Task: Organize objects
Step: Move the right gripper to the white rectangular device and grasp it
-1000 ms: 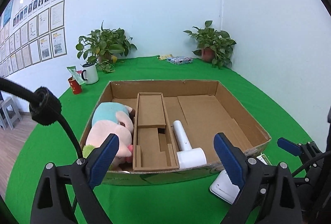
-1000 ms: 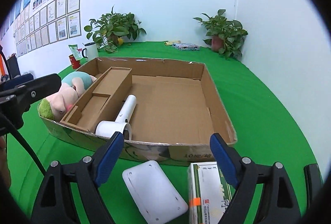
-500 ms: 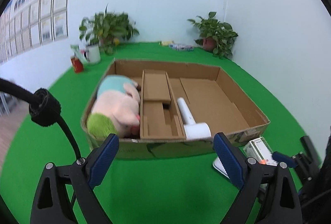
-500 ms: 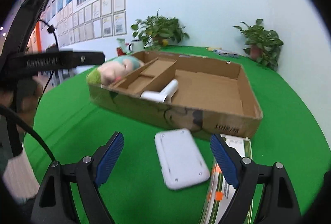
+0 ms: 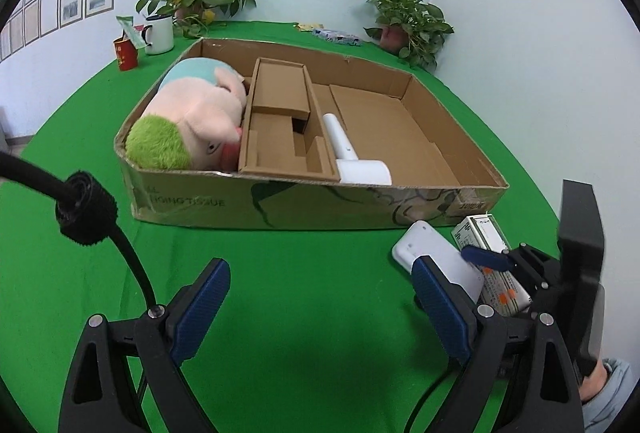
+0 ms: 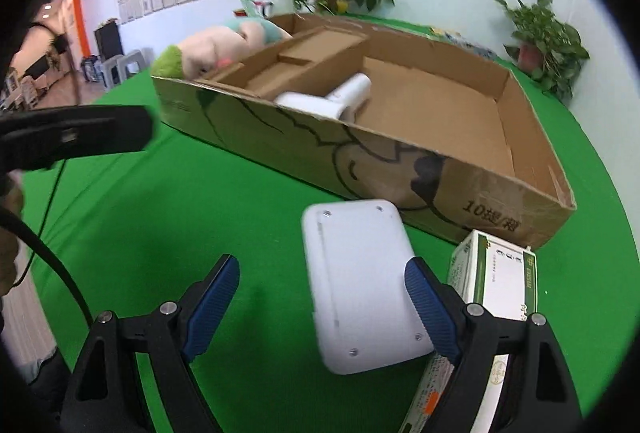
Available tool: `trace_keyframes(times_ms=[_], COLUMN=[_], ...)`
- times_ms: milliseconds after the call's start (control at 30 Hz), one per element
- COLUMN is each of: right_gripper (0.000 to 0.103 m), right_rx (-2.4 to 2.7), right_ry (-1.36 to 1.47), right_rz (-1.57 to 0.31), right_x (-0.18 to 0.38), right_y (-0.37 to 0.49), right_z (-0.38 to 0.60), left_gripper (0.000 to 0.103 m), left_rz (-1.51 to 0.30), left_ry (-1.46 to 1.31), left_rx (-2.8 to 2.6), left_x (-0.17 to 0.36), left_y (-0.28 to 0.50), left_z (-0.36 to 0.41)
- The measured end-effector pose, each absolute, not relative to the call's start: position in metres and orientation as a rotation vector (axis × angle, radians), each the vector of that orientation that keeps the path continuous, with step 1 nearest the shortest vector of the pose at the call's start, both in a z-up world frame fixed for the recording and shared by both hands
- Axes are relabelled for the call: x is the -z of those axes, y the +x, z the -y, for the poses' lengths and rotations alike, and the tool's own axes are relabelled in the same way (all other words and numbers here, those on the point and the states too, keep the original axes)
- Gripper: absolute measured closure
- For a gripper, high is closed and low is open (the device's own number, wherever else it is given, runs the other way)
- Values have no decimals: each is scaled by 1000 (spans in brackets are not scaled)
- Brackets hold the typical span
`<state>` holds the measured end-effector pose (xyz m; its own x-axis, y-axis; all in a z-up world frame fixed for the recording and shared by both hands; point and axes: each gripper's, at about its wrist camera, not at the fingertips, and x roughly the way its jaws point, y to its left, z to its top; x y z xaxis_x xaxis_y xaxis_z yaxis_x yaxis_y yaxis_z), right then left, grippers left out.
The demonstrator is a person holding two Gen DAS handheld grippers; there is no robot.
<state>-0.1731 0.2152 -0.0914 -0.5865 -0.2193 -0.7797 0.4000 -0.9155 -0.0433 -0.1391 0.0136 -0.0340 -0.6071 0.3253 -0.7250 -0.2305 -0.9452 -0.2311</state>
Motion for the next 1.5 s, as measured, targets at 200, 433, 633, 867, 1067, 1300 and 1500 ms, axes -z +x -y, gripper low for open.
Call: trace_keyframes(times_ms=[200, 433, 633, 867, 1067, 1300, 1500], right_gripper=[36, 33, 38, 28, 21, 21, 21], right_rx=[2538, 2505, 2484, 2402, 2400, 2422, 2480], right_ry=[1241, 1279, 1317, 1236, 1193, 1152, 1224], right_rz=[-289, -294, -225, 14, 36, 7, 10], right_x=[95, 99, 101, 96, 95, 88, 94], right_y=[-182, -187, -179, -129, -110, -97, -112], right_z=[-224, -226, -225, -216, -217, -202, -197], left_gripper=[11, 11, 11, 13, 25, 36, 51], left_rz=[203, 232, 227, 306, 468, 518, 541], left_ry=[-1198, -1211, -1233, -1317, -1387, -1398, -1433], left_rx=[-2558, -2532, -2528, -2384, -2104, -1941, -1897], left_x=[40, 43, 48, 70, 95, 110, 120], left_y=[-138, -141, -144, -155, -160, -157, -170], left_z=[-1, 5, 3, 0, -18, -40, -49])
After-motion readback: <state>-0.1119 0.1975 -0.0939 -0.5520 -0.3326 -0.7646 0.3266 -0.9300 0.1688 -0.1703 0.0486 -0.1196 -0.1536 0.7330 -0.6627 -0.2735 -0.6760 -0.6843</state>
